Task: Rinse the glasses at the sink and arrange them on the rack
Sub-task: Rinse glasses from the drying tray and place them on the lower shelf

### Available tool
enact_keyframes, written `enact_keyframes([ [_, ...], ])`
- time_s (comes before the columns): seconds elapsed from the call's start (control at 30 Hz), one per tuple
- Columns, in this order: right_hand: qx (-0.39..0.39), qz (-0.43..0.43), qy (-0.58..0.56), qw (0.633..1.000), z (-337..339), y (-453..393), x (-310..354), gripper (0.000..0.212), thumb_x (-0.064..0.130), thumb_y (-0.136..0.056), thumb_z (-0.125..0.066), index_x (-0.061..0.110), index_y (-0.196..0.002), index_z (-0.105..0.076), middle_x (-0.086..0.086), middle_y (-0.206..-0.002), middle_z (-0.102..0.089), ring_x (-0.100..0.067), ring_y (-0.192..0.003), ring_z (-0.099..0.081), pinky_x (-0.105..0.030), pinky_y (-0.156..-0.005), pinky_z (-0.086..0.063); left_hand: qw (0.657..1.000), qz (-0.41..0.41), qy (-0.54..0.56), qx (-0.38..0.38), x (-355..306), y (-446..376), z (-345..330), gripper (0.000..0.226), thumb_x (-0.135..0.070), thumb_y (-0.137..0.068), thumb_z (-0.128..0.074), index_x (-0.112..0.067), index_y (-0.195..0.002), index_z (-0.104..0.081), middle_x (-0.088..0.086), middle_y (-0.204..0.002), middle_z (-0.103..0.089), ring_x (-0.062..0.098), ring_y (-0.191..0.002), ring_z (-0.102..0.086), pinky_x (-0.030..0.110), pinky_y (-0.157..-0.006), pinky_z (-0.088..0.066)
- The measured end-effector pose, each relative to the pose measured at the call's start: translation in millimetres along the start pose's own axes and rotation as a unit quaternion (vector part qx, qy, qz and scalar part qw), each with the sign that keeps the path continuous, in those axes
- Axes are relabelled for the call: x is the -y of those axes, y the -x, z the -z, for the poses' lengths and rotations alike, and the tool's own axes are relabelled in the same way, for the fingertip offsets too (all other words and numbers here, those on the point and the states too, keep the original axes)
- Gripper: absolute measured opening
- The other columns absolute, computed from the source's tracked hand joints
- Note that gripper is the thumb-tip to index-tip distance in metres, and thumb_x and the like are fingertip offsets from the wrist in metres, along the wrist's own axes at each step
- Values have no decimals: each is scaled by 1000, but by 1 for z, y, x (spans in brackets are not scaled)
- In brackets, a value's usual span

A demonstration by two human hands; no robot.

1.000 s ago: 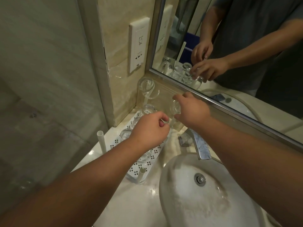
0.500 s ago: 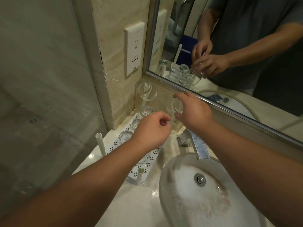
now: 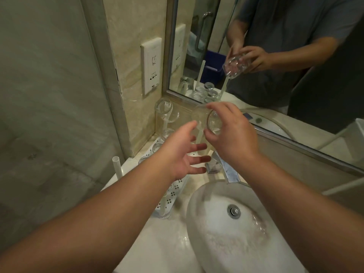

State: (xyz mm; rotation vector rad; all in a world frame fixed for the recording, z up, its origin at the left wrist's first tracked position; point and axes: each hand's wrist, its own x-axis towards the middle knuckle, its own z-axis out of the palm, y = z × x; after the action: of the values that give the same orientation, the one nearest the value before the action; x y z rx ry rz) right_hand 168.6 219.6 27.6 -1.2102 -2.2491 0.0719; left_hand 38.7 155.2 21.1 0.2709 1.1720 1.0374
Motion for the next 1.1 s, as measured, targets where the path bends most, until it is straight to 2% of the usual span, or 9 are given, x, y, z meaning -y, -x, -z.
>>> enact_keyframes([
  [0.17,-24,3,-26,999,14,25,17,53,31,-79,-74,41,-127,-52,17,-128,-51,-9,-93,-58,-33,-65,-54,993,65,71,71,-1,12,0,82,-75,-78,-58,-11,-128,-56,8,-114,-70,41,-97,-71,60,-81,-54],
  [0.3,-30,15,-30,999,20,42,31,55,30,-78,-78,41,-126,-53,14,-134,-50,-11,-96,-61,-29,-67,-53,987,79,106,89,-1,22,-3,95,-78,-68,-66,-5,-127,-54,15,-119,-67,44,-99,-69,66,-90,-47],
  [0.43,-30,17,-35,999,22,58,37,62,25,-77,-79,43,-129,-50,13,-143,-44,-13,-109,-60,-33,-77,-56,984,92,118,95,4,26,-3,106,-77,-59,-75,-4,-132,-50,14,-119,-64,45,-100,-68,66,-95,-44],
  [0.57,3,19,-85,996,24,70,37,65,22,-77,-78,46,-130,-48,16,-148,-36,-7,-106,-58,-26,-75,-54,988,74,103,85,8,30,-1,86,-74,-61,-76,-13,-122,-65,9,-98,-71,41,-95,-71,61,-92,-47],
  [0.67,29,-3,-198,980,26,75,36,64,21,-76,-77,47,-130,-52,16,-148,-36,4,-116,-50,-19,-81,-52,993,42,91,59,10,32,2,75,-70,-64,-78,-23,-122,-64,7,-101,-74,39,-92,-72,57,-89,-50],
  [0.73,31,-21,-227,973,28,78,37,66,22,-77,-76,49,-131,-51,13,-147,-36,6,-122,-45,-24,-86,-54,996,19,74,41,13,35,2,69,-68,-65,-79,-26,-117,-64,5,-90,-78,37,-88,-74,54,-81,-54],
  [0.83,47,-41,-221,973,32,80,37,75,27,-78,-75,56,-137,-40,13,-157,-26,3,-134,-37,-34,-96,-52,998,-13,55,19,18,38,0,63,-61,-66,-82,-28,-116,-65,0,-93,-78,32,-80,-75,56,-74,-55],
  [0.97,115,-92,-223,964,37,85,33,98,40,-76,-78,72,-140,-11,14,-164,11,-20,-143,-34,-46,-104,-47,998,-46,29,2,24,40,-4,43,-53,-71,-80,-35,-108,-68,-8,-115,-66,31,-81,-72,66,-87,-49],
  [1.1,137,-143,-198,960,34,93,25,112,55,-68,-78,74,-136,9,4,-160,27,-32,-144,-33,-52,-104,-45,997,-70,-3,-11,29,44,-11,84,-47,-63,-85,-37,-139,-49,-12,-134,-56,37,-101,-62,68,-89,-43],
])
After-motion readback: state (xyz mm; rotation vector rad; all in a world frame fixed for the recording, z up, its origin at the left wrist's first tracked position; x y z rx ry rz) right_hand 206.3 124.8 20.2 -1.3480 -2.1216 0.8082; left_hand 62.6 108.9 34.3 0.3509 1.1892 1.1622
